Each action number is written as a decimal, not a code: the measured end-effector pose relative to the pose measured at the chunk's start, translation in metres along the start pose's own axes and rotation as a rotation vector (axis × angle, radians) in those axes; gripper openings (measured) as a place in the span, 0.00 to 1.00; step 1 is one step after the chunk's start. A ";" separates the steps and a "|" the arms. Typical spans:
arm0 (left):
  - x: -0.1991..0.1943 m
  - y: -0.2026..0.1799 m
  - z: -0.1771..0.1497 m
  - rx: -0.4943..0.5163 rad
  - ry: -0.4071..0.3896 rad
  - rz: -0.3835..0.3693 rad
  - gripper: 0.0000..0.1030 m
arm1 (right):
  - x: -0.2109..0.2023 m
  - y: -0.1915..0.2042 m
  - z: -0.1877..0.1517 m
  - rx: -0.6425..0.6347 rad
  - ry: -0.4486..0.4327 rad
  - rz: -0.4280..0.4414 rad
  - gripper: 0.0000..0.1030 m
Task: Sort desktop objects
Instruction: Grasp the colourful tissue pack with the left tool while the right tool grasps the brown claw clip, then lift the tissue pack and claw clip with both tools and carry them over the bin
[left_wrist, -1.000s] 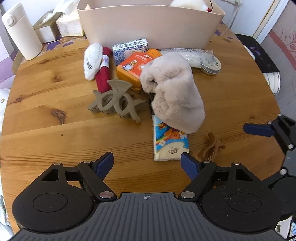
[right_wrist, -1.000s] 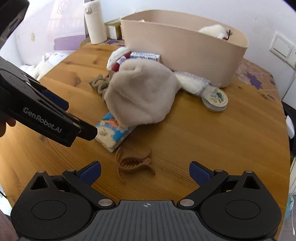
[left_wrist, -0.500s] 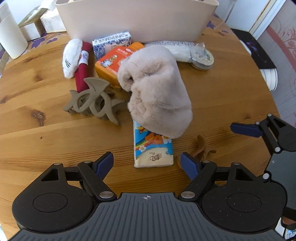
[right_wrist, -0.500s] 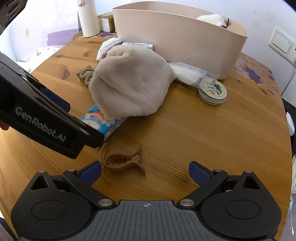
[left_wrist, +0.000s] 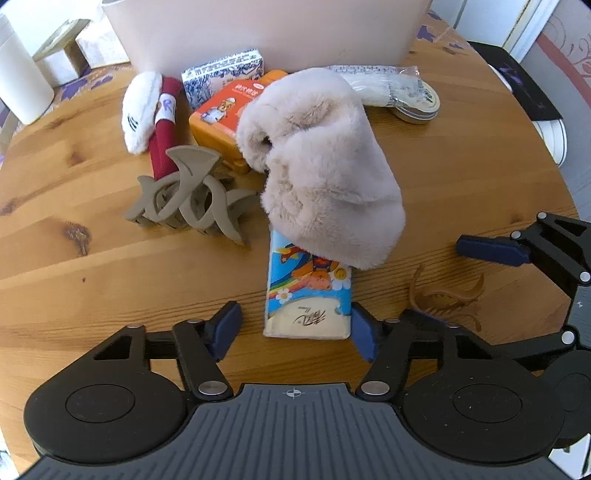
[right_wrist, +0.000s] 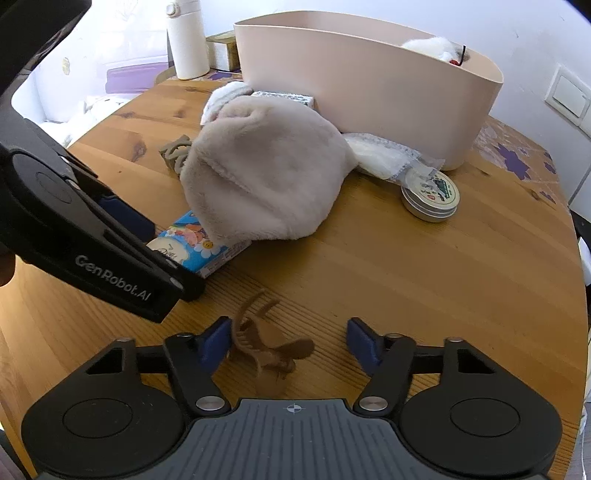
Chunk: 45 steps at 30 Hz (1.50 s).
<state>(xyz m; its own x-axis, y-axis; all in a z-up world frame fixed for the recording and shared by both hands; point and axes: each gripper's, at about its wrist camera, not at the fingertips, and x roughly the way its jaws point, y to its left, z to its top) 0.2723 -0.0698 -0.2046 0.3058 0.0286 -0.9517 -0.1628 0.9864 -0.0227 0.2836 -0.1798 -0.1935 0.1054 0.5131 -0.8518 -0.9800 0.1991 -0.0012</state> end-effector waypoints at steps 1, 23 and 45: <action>0.000 0.000 0.000 0.005 -0.007 0.001 0.55 | -0.001 0.001 0.000 0.002 -0.002 0.003 0.58; -0.009 0.000 -0.011 0.027 -0.034 -0.018 0.44 | -0.015 0.009 -0.013 0.039 -0.010 0.019 0.18; -0.068 0.029 -0.037 -0.006 -0.148 -0.056 0.44 | -0.064 -0.003 -0.005 0.055 -0.125 -0.061 0.18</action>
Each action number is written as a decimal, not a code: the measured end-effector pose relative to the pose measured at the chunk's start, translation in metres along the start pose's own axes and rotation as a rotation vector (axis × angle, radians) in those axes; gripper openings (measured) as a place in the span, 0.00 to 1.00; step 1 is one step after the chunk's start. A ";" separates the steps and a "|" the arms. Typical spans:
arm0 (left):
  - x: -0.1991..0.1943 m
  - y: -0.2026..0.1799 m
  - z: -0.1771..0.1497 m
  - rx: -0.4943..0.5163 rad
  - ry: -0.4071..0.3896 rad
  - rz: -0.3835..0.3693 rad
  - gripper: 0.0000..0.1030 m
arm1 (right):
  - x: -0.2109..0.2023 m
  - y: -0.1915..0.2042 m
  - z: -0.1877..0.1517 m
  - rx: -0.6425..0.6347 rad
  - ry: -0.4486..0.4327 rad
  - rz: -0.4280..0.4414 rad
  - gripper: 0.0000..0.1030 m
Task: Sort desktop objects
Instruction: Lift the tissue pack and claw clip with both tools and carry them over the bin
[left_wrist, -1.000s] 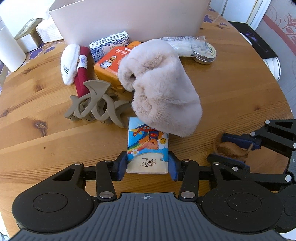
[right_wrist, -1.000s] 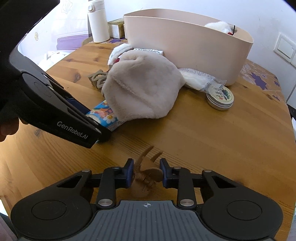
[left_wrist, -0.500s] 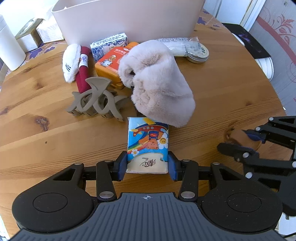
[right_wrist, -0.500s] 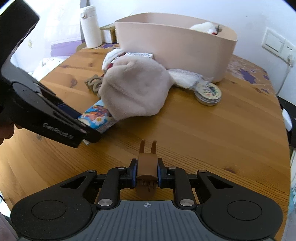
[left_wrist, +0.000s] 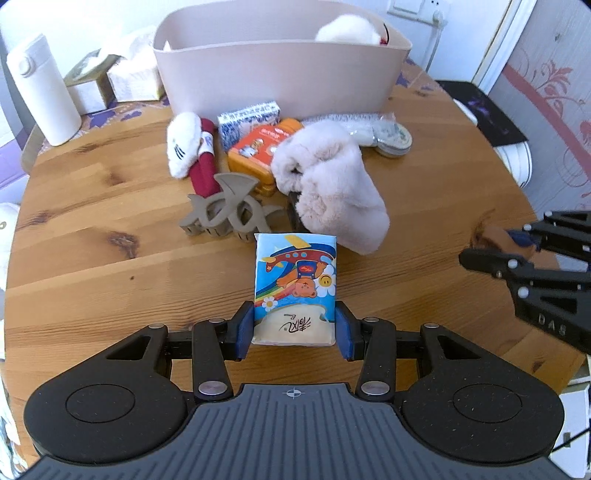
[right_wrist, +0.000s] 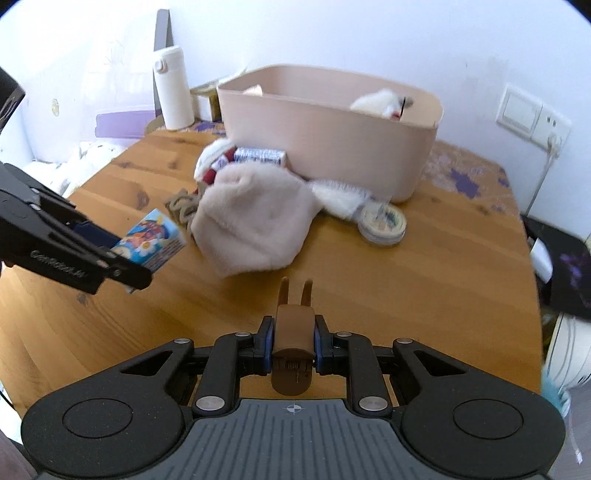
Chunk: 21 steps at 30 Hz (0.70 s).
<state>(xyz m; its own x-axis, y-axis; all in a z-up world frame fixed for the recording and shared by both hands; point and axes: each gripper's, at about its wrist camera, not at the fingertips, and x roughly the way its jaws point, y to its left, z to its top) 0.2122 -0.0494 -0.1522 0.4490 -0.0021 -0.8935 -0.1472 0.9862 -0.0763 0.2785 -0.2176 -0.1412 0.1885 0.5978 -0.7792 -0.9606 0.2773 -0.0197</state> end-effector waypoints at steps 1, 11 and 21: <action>-0.003 0.001 0.000 -0.001 -0.007 0.002 0.44 | -0.002 -0.001 0.002 -0.005 -0.007 -0.003 0.18; -0.028 0.009 0.016 -0.022 -0.067 0.019 0.44 | -0.022 -0.017 0.038 -0.038 -0.104 -0.048 0.18; -0.049 0.022 0.057 -0.003 -0.195 0.026 0.44 | -0.037 -0.031 0.075 -0.077 -0.212 -0.070 0.18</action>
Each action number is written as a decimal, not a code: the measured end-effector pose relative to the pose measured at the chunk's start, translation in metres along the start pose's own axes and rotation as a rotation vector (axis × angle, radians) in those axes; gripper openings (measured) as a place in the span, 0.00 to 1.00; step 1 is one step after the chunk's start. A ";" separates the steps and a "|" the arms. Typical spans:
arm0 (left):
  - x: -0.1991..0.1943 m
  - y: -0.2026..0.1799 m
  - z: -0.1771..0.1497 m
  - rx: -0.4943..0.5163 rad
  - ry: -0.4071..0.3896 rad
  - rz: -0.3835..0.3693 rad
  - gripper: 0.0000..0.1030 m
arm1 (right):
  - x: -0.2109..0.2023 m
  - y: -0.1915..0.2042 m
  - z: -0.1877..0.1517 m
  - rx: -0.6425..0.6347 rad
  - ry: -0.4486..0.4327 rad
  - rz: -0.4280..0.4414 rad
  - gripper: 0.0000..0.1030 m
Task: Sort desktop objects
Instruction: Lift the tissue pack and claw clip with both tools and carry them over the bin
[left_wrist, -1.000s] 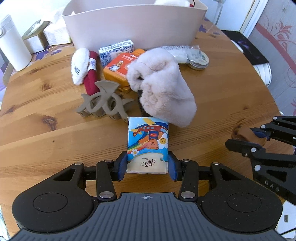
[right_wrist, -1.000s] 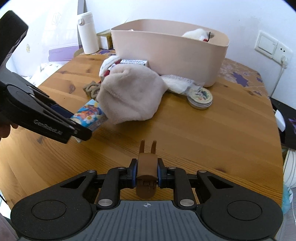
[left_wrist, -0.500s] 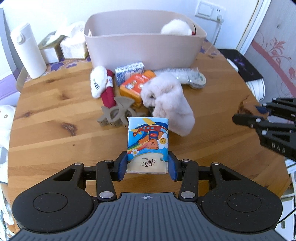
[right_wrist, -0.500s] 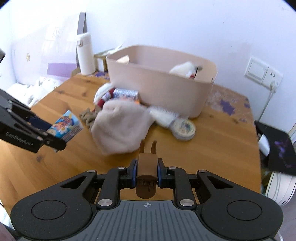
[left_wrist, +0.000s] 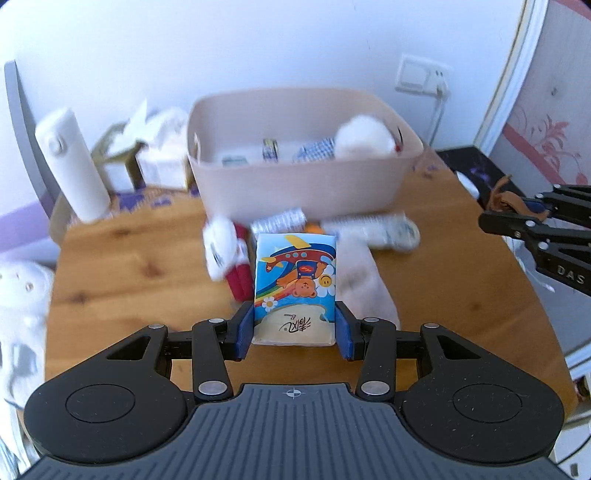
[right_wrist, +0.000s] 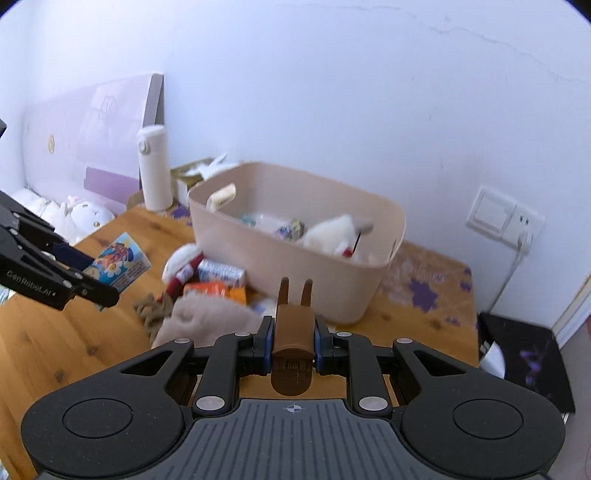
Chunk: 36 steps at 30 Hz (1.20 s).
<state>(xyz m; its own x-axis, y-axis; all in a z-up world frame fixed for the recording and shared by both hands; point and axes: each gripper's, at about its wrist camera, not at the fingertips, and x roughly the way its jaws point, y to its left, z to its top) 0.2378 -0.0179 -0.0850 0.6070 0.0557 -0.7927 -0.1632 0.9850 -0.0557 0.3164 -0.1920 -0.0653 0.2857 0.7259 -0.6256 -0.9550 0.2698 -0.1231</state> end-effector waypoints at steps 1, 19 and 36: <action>0.000 0.002 0.005 -0.001 -0.011 0.005 0.44 | 0.001 -0.002 0.004 -0.002 -0.009 -0.001 0.18; 0.024 0.022 0.092 0.003 -0.145 0.104 0.44 | 0.059 -0.034 0.089 -0.067 -0.115 -0.042 0.18; 0.104 0.020 0.148 -0.004 -0.105 0.149 0.44 | 0.141 -0.021 0.123 -0.104 -0.060 0.001 0.19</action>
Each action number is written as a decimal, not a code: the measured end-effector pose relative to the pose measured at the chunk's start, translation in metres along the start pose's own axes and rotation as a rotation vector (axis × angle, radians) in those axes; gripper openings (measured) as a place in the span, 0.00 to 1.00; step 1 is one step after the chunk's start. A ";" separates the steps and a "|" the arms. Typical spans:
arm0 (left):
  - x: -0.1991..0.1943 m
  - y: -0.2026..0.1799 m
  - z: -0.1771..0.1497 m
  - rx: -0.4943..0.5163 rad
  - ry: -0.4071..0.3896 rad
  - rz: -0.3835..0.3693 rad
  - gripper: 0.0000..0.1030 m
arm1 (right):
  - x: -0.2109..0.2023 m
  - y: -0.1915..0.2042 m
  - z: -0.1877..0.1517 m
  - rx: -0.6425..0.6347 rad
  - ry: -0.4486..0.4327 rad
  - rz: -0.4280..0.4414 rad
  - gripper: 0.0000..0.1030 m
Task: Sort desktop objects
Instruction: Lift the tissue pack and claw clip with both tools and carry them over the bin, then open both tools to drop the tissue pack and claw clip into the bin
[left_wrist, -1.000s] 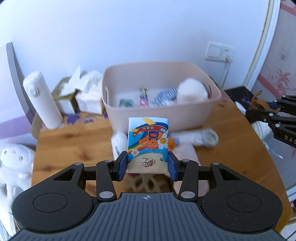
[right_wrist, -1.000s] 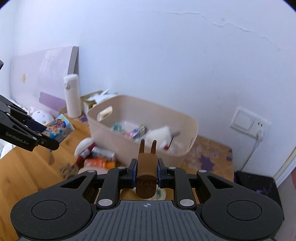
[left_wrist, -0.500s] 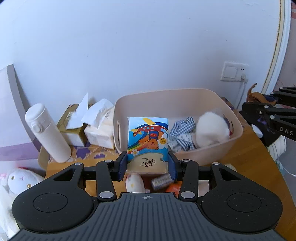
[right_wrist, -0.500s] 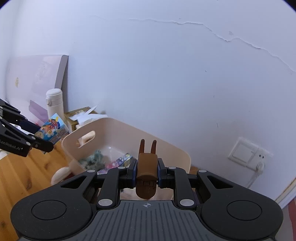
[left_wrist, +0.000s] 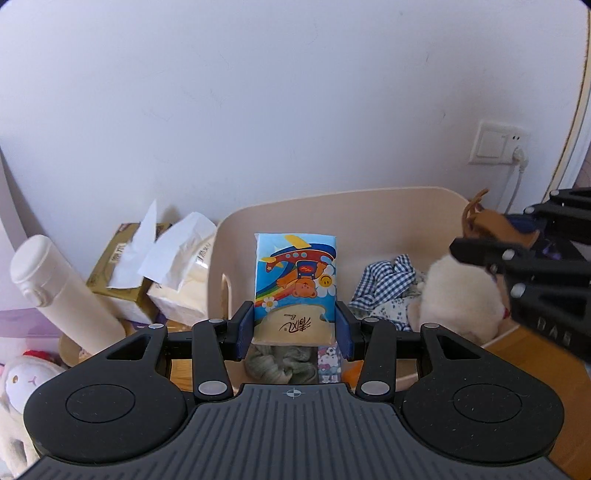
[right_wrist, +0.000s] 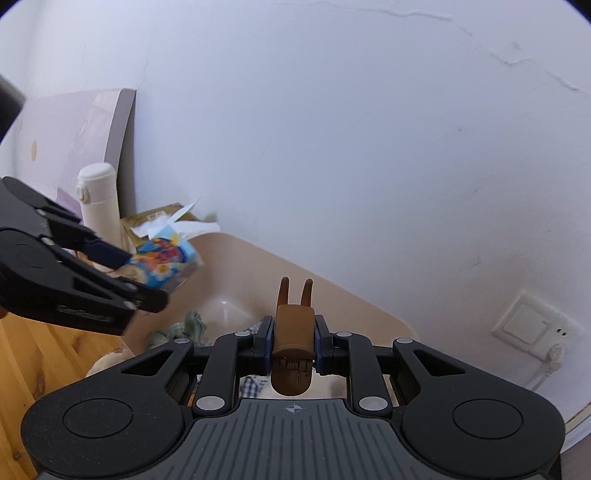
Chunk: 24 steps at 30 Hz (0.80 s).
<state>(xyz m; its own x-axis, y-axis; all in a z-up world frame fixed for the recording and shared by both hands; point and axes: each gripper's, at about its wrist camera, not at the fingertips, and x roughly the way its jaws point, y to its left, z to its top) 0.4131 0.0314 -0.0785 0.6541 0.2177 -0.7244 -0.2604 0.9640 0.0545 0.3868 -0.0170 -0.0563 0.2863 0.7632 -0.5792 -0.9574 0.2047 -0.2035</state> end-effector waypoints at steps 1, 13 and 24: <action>0.004 -0.001 0.001 -0.005 0.012 0.002 0.44 | 0.005 0.001 0.000 0.000 0.013 0.003 0.19; 0.044 -0.015 -0.001 -0.011 0.134 -0.001 0.44 | 0.049 0.017 -0.007 -0.039 0.114 0.024 0.19; 0.051 -0.006 -0.007 -0.013 0.186 0.023 0.45 | 0.057 0.018 -0.011 -0.063 0.159 0.007 0.37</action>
<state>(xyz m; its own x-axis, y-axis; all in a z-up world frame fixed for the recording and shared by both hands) 0.4430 0.0358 -0.1200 0.5060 0.2061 -0.8375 -0.2834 0.9569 0.0643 0.3858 0.0233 -0.1012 0.2871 0.6571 -0.6970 -0.9565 0.1573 -0.2457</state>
